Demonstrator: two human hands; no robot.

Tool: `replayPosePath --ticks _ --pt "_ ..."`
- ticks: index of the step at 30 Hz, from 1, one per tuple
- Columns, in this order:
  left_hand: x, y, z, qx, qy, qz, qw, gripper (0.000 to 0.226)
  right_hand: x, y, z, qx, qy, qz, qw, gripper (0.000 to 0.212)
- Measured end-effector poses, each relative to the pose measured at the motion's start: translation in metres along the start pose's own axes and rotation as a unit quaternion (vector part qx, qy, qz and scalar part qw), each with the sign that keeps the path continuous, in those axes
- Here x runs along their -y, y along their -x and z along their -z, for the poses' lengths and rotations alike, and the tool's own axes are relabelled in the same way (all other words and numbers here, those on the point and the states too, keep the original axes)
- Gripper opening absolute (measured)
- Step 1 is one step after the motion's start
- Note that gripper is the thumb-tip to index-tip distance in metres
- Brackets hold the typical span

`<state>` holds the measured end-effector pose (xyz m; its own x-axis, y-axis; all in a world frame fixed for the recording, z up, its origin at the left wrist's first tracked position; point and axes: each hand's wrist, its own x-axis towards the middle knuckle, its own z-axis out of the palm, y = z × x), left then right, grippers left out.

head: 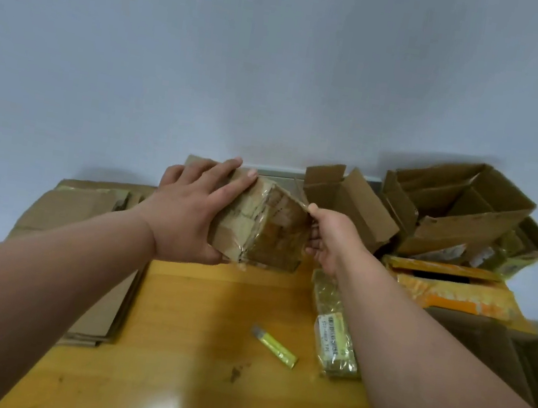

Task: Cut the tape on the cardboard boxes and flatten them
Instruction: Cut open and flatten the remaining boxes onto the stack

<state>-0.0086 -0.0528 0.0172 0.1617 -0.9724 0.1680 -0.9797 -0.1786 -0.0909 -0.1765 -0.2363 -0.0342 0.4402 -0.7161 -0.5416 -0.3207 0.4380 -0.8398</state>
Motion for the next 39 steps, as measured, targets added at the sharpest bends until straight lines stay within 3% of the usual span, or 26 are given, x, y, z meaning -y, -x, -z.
replayPosePath --ticks 8,11,20,24,28,35,39 --pt "0.015 0.034 -0.03 0.1 0.007 0.039 0.994 0.137 -0.037 -0.004 -0.038 0.023 0.119 -0.013 0.992 0.034" --pt "0.018 0.037 -0.039 0.133 0.065 0.088 0.985 0.136 -0.054 -0.01 -0.043 0.022 0.18 -0.001 0.983 0.037" --pt "0.013 0.03 -0.078 0.175 0.131 0.096 0.971 0.125 -0.128 -0.018 -0.028 0.082 0.508 0.006 0.857 0.029" --pt "0.006 0.023 -0.091 0.194 0.122 0.097 0.968 0.123 -0.161 -0.015 -0.02 0.128 0.579 -0.008 0.805 0.054" --pt "-0.002 0.018 -0.096 0.214 0.104 0.088 0.967 0.123 -0.183 -0.01 -0.017 0.126 0.628 0.017 0.768 0.049" --pt "-0.008 0.011 -0.1 0.222 0.099 0.083 0.967 0.122 -0.187 -0.005 -0.022 0.121 0.665 0.037 0.736 0.041" --pt "-0.007 0.014 -0.099 0.213 0.124 0.088 0.965 0.124 -0.176 -0.002 -0.02 0.116 0.626 0.017 0.771 0.04"
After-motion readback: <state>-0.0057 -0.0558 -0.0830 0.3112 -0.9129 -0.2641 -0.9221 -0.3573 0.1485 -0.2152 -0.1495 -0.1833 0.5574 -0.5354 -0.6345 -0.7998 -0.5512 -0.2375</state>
